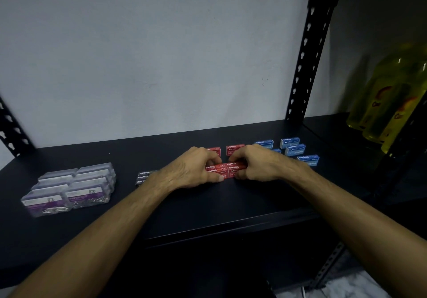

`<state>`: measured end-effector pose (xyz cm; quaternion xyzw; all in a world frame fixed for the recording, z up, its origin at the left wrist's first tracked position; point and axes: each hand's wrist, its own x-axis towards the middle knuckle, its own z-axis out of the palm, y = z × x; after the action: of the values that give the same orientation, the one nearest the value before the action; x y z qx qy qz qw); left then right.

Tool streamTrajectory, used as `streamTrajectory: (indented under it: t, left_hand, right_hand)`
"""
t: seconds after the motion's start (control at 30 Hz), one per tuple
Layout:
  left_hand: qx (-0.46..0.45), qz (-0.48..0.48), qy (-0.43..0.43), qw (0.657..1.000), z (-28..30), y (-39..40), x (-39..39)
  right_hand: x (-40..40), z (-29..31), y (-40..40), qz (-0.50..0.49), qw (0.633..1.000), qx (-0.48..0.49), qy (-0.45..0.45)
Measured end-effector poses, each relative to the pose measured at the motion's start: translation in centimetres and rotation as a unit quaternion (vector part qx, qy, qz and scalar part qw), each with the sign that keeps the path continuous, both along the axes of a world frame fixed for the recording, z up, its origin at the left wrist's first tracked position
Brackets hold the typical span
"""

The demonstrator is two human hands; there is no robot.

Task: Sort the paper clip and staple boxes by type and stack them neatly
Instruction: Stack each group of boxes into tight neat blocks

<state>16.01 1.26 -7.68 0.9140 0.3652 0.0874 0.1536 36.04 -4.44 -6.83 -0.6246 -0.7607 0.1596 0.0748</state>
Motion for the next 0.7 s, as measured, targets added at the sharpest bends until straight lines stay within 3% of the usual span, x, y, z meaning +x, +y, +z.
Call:
streamTrajectory:
  t: [0.17, 0.3, 0.5, 0.7]
  left_hand:
    - [0.042, 0.024, -0.056, 0.997, 1.9, 0.8, -0.7]
    - [0.046, 0.057, -0.061, 0.995, 2.3, 3.0, -0.3]
    - [0.007, 0.054, -0.003, 0.999, 1.2, 4.7, 1.2]
    - [0.000, 0.046, 0.007, 0.999, 0.4, 5.0, 2.2]
  right_hand:
    - [0.9, 1.4, 0.2, -0.042, 0.997, 0.051, 0.040]
    - [1.4, 1.5, 1.8, -0.073, 0.991, 0.116, -0.001]
    - [1.0, 0.5, 4.2, -0.065, 0.990, 0.084, -0.094]
    - [0.6, 0.0, 5.1, -0.050, 0.992, 0.073, -0.093]
